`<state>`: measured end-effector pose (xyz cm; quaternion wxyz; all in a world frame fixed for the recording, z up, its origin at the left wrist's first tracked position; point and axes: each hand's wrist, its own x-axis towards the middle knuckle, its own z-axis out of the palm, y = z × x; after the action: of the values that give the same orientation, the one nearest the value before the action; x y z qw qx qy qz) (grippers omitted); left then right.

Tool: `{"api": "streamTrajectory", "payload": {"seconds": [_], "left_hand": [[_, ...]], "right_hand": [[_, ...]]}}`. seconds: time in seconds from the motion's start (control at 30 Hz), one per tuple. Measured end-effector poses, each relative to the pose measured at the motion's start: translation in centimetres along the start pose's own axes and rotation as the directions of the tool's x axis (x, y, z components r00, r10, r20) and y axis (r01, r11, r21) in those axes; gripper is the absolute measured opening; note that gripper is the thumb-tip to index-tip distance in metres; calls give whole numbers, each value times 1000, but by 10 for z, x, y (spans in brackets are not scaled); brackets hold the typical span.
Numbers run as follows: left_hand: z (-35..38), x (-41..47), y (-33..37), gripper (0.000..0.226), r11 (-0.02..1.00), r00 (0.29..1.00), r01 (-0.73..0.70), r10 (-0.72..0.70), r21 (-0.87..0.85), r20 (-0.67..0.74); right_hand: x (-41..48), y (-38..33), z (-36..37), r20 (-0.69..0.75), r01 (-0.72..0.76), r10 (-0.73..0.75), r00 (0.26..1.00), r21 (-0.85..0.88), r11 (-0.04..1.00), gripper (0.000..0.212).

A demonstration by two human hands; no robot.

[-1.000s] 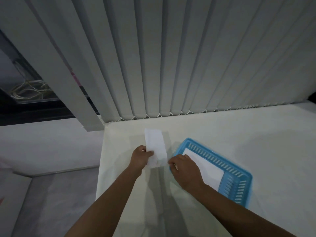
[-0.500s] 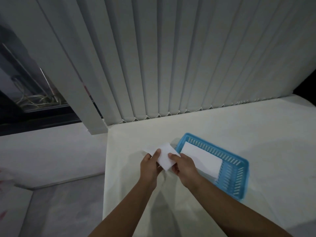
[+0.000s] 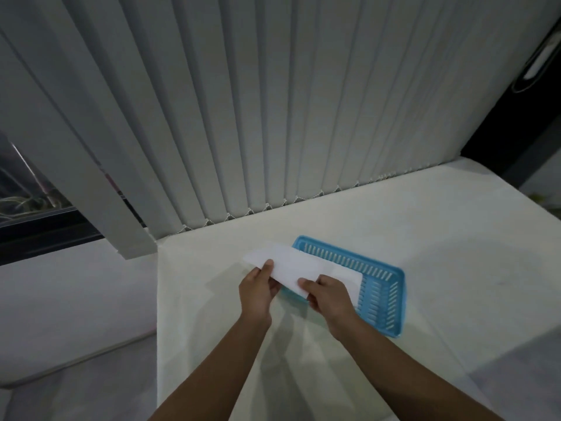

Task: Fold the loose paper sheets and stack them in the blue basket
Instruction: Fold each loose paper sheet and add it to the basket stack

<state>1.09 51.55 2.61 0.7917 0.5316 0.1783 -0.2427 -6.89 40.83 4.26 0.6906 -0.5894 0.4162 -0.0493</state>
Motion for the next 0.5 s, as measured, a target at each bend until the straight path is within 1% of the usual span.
{"api": "streamTrajectory", "payload": {"seconds": [0.07,0.17,0.2,0.27,0.33,0.4,0.43,0.47,0.5], "left_hand": [[6,2,-1,16,1000,1000,2,-2,-24,-9],[14,4,-3,11,1000,1000,21,-22,-2,-20],[16,4,-5,10,999,999,25,-24,43,-30],[20,4,-9,12,987,1000,9,-5,160,-22],[22,4,-12,14,956,1000,-13,19,292,-15],[21,6,-15,18,894,996,-67,86,442,-23],[21,9,-15,19,842,990,-109,143,529,-23],[20,12,-15,20,770,980,-150,200,620,-11],[19,15,-15,22,674,970,-179,244,717,14]], "right_hand": [[5,0,-17,-28,11,-13,1000,-70,998,37],[12,-1,-43,-69,-35,32,997,-40,999,45],[14,-1,-52,-74,-51,49,996,-31,998,42],[16,-2,-66,-82,-78,74,994,-37,996,30],[20,0,-77,-100,-88,81,992,-64,994,20],[24,3,-85,-124,-85,70,990,-114,990,17],[25,5,-88,-135,-78,59,989,-139,987,17],[26,7,-91,-146,-72,48,988,-162,984,18],[27,10,-94,-156,-65,36,987,-181,981,18]]}}
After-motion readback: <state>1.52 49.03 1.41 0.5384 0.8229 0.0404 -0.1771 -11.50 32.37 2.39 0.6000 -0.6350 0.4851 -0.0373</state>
